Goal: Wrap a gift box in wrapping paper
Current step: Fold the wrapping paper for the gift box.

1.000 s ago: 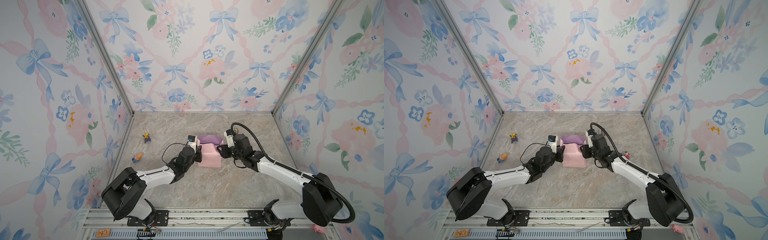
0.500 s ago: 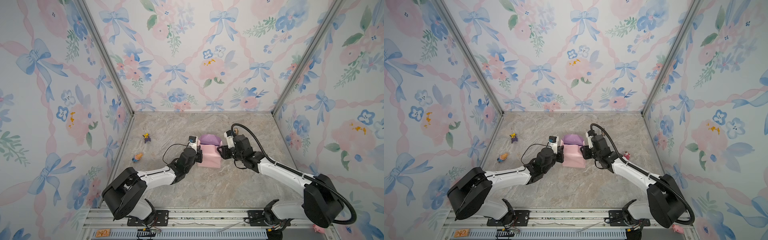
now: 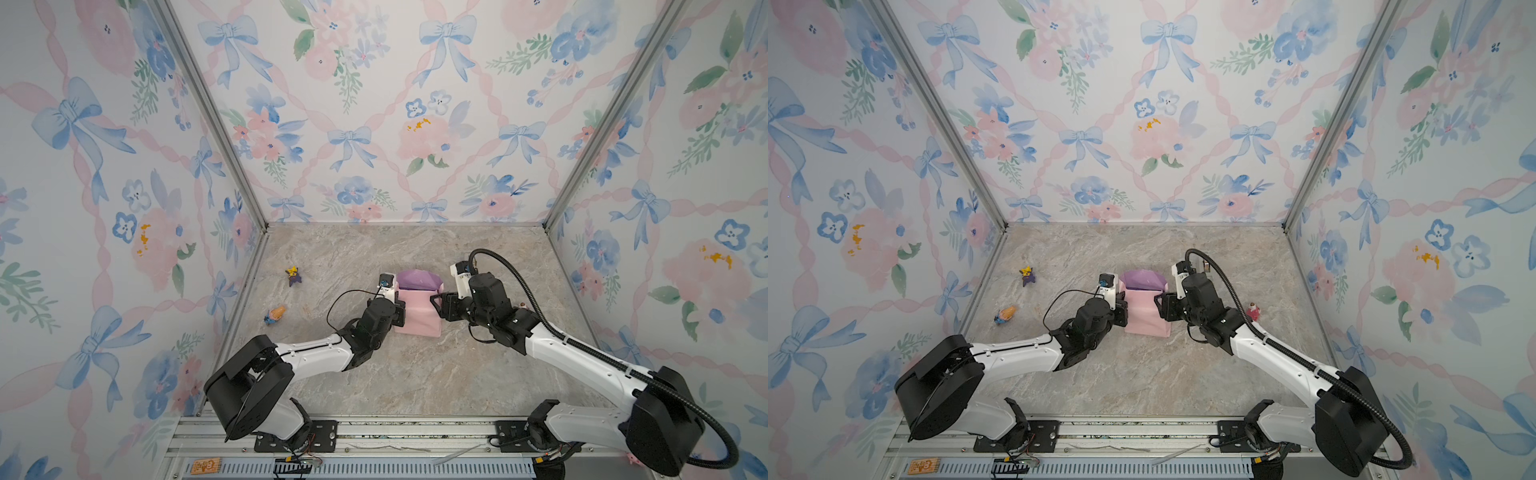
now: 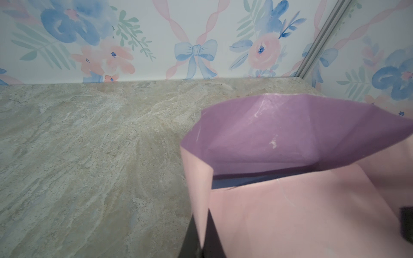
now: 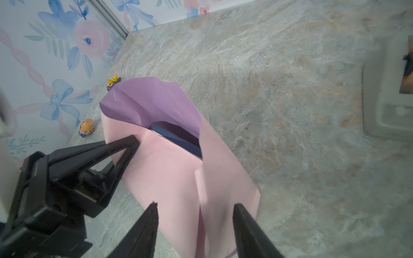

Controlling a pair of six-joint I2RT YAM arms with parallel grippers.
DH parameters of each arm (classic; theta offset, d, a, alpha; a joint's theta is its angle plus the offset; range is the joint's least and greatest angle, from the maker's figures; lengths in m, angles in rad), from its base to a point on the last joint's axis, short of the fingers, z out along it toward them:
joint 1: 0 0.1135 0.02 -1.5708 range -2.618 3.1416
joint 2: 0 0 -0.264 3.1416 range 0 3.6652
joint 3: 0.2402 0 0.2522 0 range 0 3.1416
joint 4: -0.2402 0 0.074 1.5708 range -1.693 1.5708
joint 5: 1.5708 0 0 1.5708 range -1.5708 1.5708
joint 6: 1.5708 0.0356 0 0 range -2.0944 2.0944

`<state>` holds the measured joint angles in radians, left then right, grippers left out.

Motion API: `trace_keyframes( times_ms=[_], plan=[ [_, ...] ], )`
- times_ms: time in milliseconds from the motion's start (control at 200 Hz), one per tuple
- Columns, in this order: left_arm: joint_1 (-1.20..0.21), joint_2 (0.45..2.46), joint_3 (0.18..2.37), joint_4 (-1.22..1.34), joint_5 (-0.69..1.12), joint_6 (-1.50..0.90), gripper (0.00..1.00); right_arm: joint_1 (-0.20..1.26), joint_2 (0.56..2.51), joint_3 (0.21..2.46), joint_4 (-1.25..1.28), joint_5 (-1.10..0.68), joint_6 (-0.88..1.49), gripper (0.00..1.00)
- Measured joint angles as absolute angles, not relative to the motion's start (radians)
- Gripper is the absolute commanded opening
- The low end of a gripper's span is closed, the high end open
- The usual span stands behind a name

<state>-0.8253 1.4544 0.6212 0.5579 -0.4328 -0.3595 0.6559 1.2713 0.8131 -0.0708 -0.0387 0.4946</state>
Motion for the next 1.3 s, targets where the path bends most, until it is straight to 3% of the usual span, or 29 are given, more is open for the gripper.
trace_keyframes(
  times_ms=[190, 360, 530, 630, 820, 900, 985, 1035, 1065, 1105, 1230, 1300],
  plan=[
    [-0.834, 1.435, 0.621, 0.534, -0.447, -0.356, 0.17, 0.662, 1.352, 0.817, -0.059, 0.008, 0.508, 0.34],
    [-0.833, 1.403, 0.621, 0.517, -0.453, -0.344, 0.27, 0.662, 1.364, 0.825, -0.044, 0.042, 0.471, 0.29],
    [-0.811, 1.392, 0.621, 0.517, -0.429, -0.344, 0.30, 0.662, 1.377, 0.830, -0.025, 0.041, 0.440, 0.28],
    [-0.788, 1.392, 0.622, 0.516, -0.403, -0.352, 0.26, 0.662, 1.381, 0.830, -0.014, 0.037, 0.427, 0.27],
    [-0.769, 1.392, 0.627, 0.518, -0.364, -0.366, 0.03, 0.661, 1.394, 0.830, 0.012, 0.023, 0.415, 0.26],
    [-0.769, 1.392, 0.628, 0.517, -0.349, -0.368, 0.05, 0.660, 1.396, 0.830, 0.017, 0.016, 0.414, 0.26],
    [-0.769, 1.392, 0.628, 0.517, -0.338, -0.366, 0.23, 0.656, 1.396, 0.830, 0.017, 0.012, 0.411, 0.26],
    [-0.769, 1.392, 0.629, 0.519, -0.336, -0.367, 0.25, 0.656, 1.396, 0.830, 0.017, 0.011, 0.410, 0.26],
    [-0.769, 1.392, 0.629, 0.519, -0.333, -0.371, 0.19, 0.656, 1.396, 0.830, 0.017, 0.010, 0.410, 0.26],
    [-0.769, 1.391, 0.629, 0.520, -0.331, -0.375, 0.00, 0.656, 1.396, 0.830, 0.017, 0.009, 0.410, 0.26],
    [-0.769, 1.388, 0.630, 0.521, -0.320, -0.371, 0.00, 0.656, 1.396, 0.830, 0.017, 0.008, 0.407, 0.31],
    [-0.769, 1.388, 0.630, 0.521, -0.314, -0.371, 0.23, 0.656, 1.396, 0.830, 0.016, 0.003, 0.401, 0.41]
  ],
)
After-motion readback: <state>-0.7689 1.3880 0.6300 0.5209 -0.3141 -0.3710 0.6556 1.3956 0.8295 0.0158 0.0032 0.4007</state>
